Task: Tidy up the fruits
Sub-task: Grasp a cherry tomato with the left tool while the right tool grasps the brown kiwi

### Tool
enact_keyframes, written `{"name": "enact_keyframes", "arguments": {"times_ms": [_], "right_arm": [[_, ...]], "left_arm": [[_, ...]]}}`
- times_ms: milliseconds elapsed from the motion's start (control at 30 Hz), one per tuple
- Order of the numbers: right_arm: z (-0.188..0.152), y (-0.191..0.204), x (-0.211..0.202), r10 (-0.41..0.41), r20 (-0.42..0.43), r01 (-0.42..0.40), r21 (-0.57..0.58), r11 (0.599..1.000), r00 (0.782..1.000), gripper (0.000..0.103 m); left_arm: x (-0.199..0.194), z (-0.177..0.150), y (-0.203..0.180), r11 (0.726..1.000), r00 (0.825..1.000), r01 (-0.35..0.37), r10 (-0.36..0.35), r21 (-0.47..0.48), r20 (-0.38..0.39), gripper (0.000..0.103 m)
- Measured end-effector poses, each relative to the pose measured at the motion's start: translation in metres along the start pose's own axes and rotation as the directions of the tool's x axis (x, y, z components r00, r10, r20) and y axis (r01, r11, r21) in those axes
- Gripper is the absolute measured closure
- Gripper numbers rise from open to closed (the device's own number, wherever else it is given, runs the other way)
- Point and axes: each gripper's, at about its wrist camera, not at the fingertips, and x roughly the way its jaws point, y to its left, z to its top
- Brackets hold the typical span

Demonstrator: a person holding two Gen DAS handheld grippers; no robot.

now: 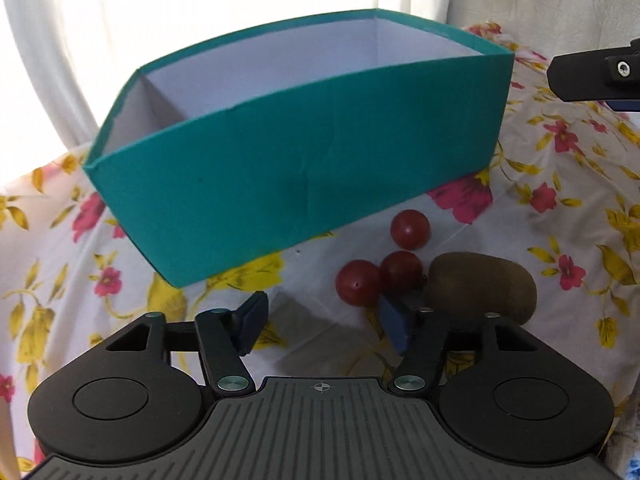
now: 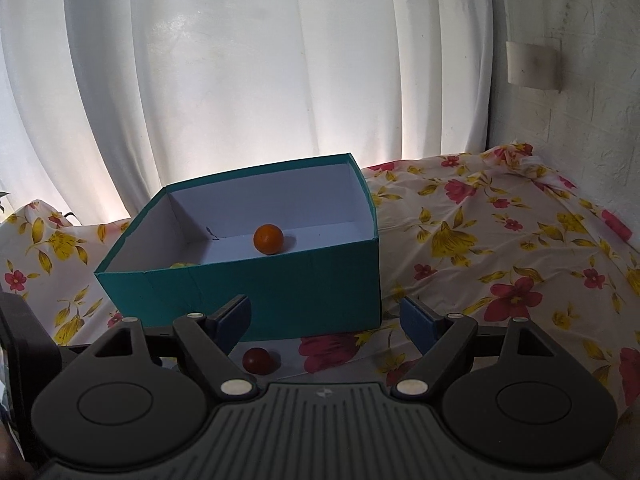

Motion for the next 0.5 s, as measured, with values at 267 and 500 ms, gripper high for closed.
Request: {"name": "enact_keyframes", "arguments": {"times_ms": [267,500], "right_arm": [[-0.004,0.004,0.004,0.008,-0.029,-0.008,-0.011,1.0,1.0,0.021],[-0.009,0.01,0.005,0.018,-0.05,-0.02,-0.024,1.0,0.999,0.021]], "left_arm": [[0.008,0.004,0.0,1.0,1.0,0.027,-0.027,-0.007,0.007,0.043],[0.012,0.006,-0.009,0.999,0.999,0.039,-0.04,0.03,0.035,0.045]]}}
